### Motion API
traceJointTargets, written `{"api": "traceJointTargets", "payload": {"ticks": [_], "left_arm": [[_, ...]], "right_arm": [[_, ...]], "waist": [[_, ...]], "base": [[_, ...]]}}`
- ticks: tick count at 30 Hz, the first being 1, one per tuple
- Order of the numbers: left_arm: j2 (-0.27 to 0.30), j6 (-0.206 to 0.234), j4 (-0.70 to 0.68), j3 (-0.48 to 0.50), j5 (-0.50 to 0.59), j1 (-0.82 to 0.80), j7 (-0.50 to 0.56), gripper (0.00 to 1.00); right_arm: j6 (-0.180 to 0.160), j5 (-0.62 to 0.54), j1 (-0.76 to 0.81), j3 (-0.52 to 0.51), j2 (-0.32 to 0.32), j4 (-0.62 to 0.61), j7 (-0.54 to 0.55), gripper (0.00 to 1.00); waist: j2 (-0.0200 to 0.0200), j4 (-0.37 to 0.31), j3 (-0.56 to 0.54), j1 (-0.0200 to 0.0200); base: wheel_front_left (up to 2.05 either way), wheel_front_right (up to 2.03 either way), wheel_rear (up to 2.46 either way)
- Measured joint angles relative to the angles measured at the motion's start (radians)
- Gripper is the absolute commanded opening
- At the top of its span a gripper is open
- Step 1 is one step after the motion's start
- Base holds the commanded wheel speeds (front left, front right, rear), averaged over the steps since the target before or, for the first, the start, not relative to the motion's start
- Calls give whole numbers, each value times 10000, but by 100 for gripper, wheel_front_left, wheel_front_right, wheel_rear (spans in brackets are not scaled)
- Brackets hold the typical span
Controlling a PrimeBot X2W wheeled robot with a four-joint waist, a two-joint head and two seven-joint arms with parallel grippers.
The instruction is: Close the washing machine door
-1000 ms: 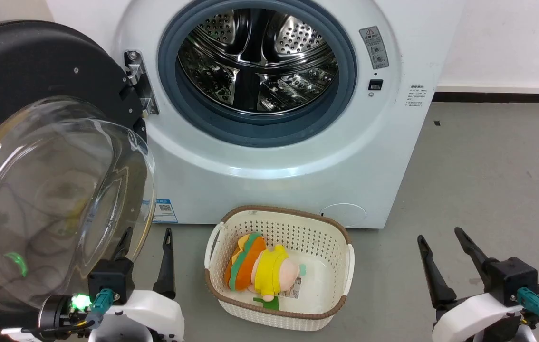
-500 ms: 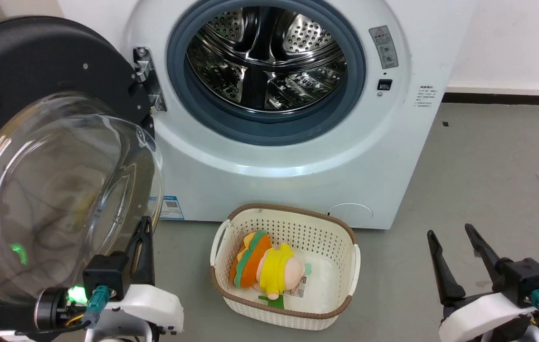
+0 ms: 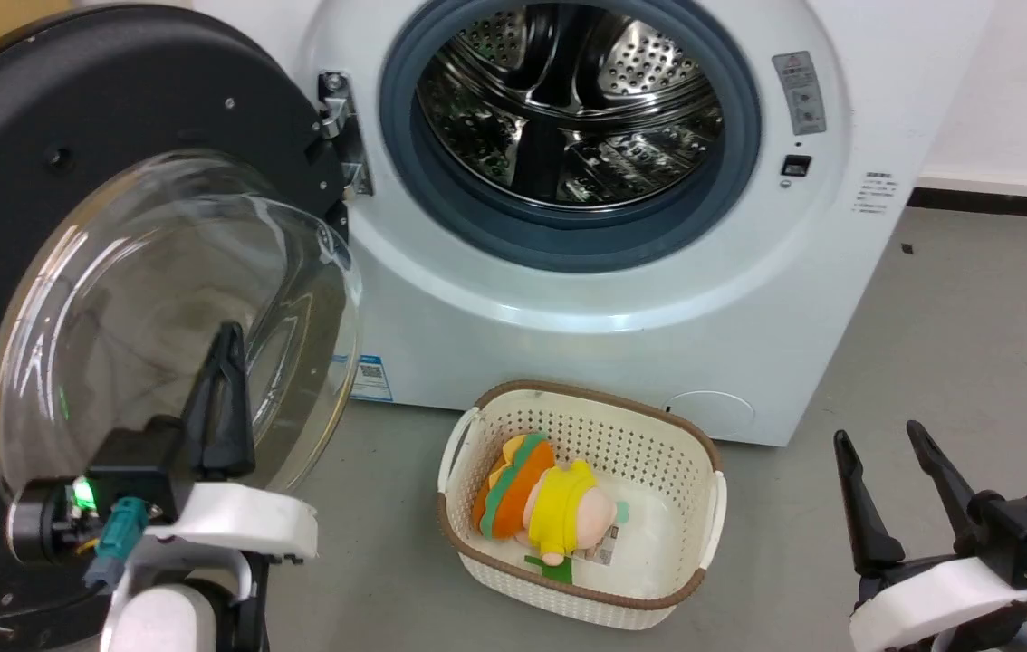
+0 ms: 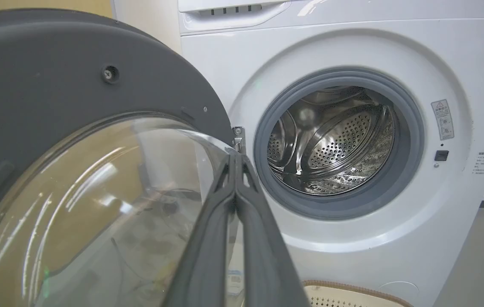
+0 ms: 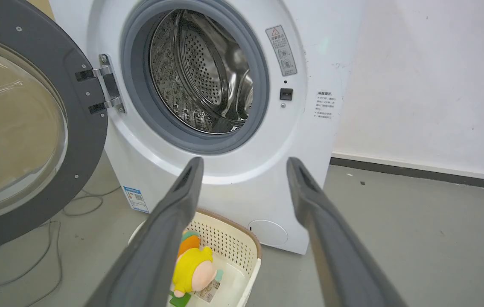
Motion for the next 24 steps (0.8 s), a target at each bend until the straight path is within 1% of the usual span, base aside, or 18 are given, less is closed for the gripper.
{"api": "traceJointTargets", "payload": {"ticks": [11, 17, 24], "left_arm": [[203, -357, -378, 635, -295, -1187, -224, 0], [341, -587, -408, 1202, -729, -1778, -351, 0], [535, -702, -387, 2044, -1300, -2197, -493, 0]], "right_arm": [[0, 178, -3, -159, 2, -2, -222, 100], [0, 247, -4, -286, 2, -13, -359, 100], [0, 267, -30, -307, 2, -15, -499, 100]], "waist": [[0, 750, 124, 0], [0, 1178, 215, 1], [0, 1650, 342, 0]], "base": [[0, 0, 0], [0, 0, 0], [0, 0, 0]]}}
